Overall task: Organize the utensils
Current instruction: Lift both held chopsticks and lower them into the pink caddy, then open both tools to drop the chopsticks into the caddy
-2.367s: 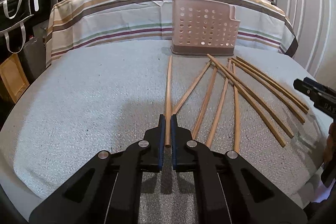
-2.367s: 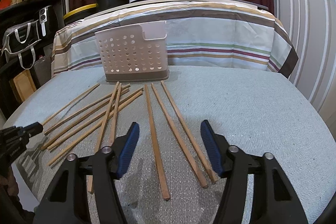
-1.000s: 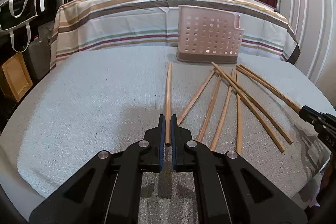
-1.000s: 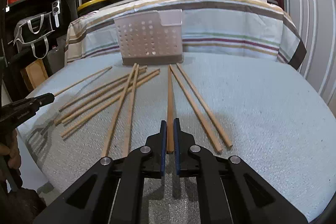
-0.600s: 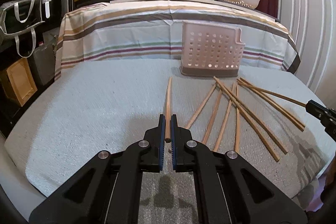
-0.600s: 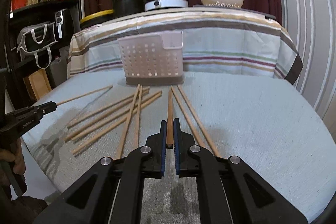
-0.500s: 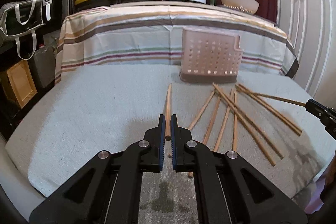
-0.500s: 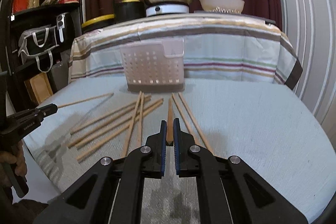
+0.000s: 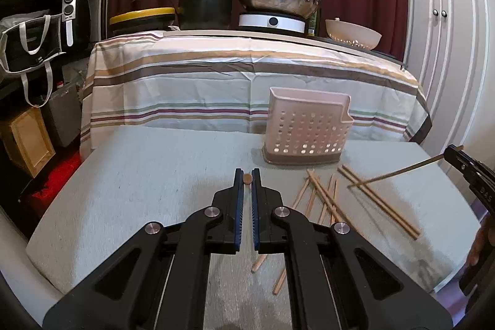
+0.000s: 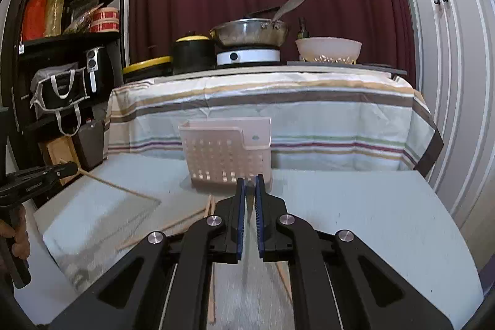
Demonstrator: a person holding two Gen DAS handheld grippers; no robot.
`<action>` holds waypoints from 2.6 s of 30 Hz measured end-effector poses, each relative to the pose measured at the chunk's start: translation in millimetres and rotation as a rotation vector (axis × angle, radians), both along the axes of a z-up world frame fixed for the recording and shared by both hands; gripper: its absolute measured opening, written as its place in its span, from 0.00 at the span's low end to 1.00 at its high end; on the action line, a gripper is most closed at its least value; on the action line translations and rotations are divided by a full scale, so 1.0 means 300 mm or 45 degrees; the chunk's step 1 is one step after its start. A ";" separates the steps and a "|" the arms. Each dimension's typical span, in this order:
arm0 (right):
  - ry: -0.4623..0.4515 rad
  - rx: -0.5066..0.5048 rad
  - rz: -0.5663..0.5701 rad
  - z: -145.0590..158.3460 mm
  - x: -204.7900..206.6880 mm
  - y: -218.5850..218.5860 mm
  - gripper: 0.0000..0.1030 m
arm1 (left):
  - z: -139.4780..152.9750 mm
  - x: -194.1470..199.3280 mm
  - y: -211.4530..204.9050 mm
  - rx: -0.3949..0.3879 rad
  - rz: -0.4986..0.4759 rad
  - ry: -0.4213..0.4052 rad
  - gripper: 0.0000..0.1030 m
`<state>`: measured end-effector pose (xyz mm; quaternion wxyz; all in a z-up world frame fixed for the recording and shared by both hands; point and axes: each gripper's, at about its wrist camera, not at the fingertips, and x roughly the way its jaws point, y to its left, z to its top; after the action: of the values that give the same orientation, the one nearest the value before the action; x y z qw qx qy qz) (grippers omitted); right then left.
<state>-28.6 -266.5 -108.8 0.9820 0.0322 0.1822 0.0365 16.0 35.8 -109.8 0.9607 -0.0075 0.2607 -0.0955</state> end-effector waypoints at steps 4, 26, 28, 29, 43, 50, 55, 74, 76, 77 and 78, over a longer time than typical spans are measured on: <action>-0.013 -0.003 0.003 0.024 0.049 -0.008 0.07 | 0.033 0.049 -0.001 0.013 -0.017 0.004 0.05; -0.052 0.041 0.035 0.096 0.232 -0.030 0.07 | 0.127 0.262 -0.036 -0.002 -0.062 -0.059 0.05; -0.058 0.052 0.041 0.111 0.234 -0.031 0.07 | 0.144 0.265 -0.036 -0.013 -0.071 -0.070 0.05; -0.064 0.056 0.044 0.121 0.237 -0.031 0.07 | 0.157 0.268 -0.036 -0.018 -0.079 -0.078 0.05; -0.301 0.078 0.090 0.374 0.317 -0.066 0.07 | 0.452 0.329 -0.099 -0.052 -0.206 -0.280 0.05; -0.412 0.053 0.076 0.462 0.450 -0.065 0.07 | 0.547 0.426 -0.167 -0.063 -0.222 -0.354 0.05; -0.422 0.053 0.057 0.451 0.546 -0.067 0.07 | 0.545 0.508 -0.220 -0.074 -0.245 -0.352 0.05; -0.096 0.145 0.048 0.122 0.742 -0.091 0.07 | 0.183 0.710 -0.266 -0.037 -0.211 -0.087 0.15; -0.086 0.135 0.046 0.121 0.743 -0.090 0.08 | 0.177 0.709 -0.269 -0.028 -0.204 -0.091 0.29; -0.080 0.131 0.049 0.122 0.743 -0.088 0.14 | 0.175 0.704 -0.268 -0.027 -0.201 -0.099 0.42; -0.082 0.125 0.046 0.123 0.742 -0.087 0.20 | 0.177 0.702 -0.267 -0.028 -0.199 -0.104 0.49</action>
<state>193.9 -292.5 -71.9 0.9838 0.0757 0.1491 0.0642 226.6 -44.4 -56.7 0.9600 0.0063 0.2199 -0.1732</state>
